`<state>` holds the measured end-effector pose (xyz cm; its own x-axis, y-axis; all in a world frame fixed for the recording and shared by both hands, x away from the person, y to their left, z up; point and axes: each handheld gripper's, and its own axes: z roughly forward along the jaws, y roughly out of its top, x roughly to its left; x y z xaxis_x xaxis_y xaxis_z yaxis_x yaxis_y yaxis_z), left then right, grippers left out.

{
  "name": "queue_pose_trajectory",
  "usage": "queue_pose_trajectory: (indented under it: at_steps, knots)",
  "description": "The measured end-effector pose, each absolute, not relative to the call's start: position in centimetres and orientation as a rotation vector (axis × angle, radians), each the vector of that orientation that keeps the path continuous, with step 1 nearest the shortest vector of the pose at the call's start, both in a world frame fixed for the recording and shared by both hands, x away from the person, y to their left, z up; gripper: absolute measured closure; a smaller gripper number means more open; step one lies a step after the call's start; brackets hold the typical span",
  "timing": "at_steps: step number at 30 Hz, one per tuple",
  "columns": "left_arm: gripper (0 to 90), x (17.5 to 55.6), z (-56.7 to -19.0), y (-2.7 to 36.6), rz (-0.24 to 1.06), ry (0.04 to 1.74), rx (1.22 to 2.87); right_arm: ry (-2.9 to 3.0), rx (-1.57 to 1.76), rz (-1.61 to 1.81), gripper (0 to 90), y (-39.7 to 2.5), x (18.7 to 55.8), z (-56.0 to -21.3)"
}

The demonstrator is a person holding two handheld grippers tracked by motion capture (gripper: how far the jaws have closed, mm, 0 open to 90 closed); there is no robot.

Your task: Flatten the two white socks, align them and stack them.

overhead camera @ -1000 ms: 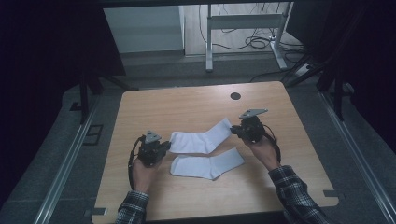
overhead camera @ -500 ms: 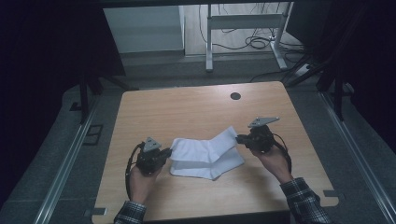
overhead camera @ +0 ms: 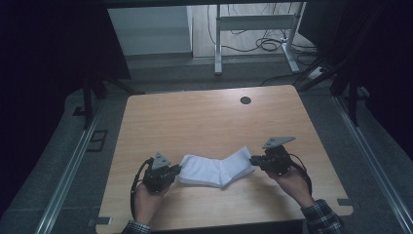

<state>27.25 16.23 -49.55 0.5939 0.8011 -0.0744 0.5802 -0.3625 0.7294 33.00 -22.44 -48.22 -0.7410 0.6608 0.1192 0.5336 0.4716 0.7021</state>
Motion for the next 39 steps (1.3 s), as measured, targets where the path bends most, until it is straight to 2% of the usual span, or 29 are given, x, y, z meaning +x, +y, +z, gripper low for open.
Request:
queue_pose_trajectory:
  at_steps: [8,11,13,16,19,23,29,39]
  knots:
    - [84.9,27.5,-50.8,15.4,0.381,1.113,2.169,2.590,1.055,1.030,80.1,-22.1,33.1,-50.3]
    - [82.2,27.6,-51.3,15.1,0.386,1.127,2.206,2.611,1.056,0.987,78.6,-22.0,33.2,-51.0]
    - [77.6,27.6,-51.5,15.1,0.398,1.137,2.211,2.615,1.059,0.970,75.8,-22.1,33.2,-51.3]
    - [61.1,27.6,-50.9,15.3,0.435,1.135,2.174,2.577,1.058,0.984,69.6,-22.3,33.1,-50.8]
    - [52.1,27.5,-50.4,15.5,0.454,1.141,2.118,2.529,1.038,1.015,65.7,-22.4,33.0,-50.0]
    - [50.6,27.9,-50.6,15.7,0.446,1.164,2.090,2.507,1.033,1.034,62.3,-21.7,33.4,-49.8]
    - [51.6,28.5,-51.6,15.8,0.392,1.205,2.072,2.512,1.000,0.971,59.4,-20.8,34.1,-51.2]
    - [57.1,29.1,-53.3,15.3,0.358,1.223,2.128,2.530,1.050,0.965,57.2,-20.9,34.7,-52.4]
